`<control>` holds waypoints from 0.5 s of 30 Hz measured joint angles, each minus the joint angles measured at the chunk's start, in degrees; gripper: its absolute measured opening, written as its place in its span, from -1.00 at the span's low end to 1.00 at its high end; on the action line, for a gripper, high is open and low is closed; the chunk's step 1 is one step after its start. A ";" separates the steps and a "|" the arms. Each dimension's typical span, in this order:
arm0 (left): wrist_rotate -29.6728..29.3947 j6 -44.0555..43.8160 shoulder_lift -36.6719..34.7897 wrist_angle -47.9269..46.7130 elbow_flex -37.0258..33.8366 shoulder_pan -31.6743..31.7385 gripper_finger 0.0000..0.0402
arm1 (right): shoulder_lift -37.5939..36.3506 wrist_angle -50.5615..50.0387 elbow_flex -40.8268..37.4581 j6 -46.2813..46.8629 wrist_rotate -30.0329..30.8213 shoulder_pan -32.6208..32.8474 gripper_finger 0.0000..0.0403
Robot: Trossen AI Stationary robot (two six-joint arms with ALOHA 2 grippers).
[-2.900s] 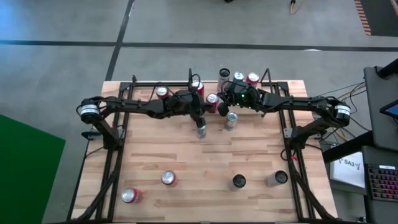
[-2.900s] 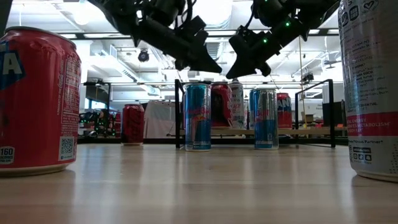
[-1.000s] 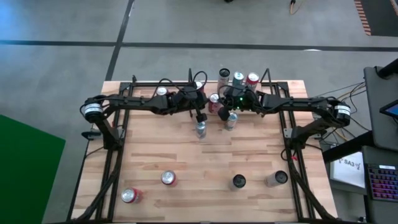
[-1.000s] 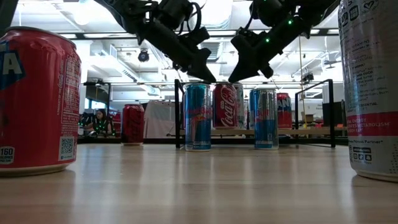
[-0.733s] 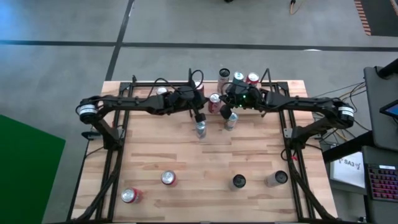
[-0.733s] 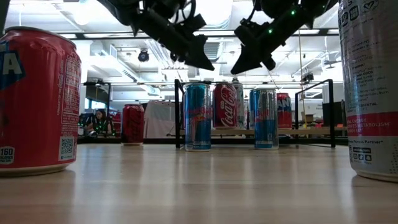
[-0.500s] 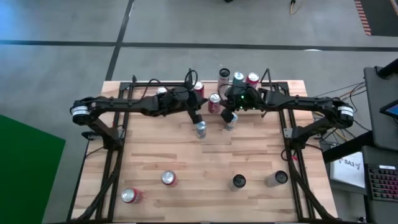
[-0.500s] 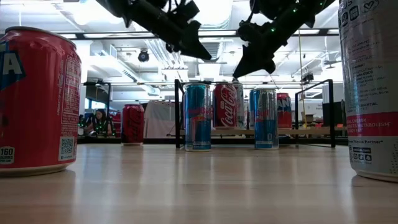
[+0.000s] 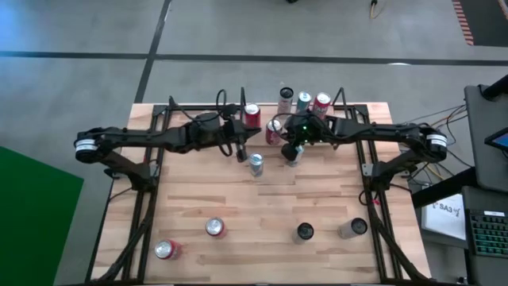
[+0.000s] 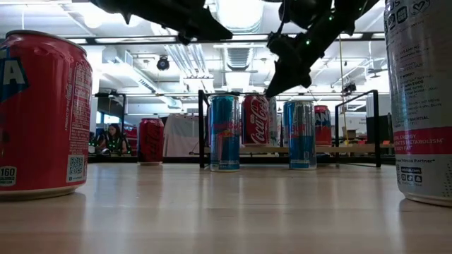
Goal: Place canned beverage on shelf
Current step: Put the red and white soda can on the shelf
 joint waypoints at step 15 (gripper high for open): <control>0.12 -0.83 -1.16 1.47 -1.40 -0.02 -1.00 | 1.47 3.76 -0.02 -1.51 3.58 -0.26 -0.96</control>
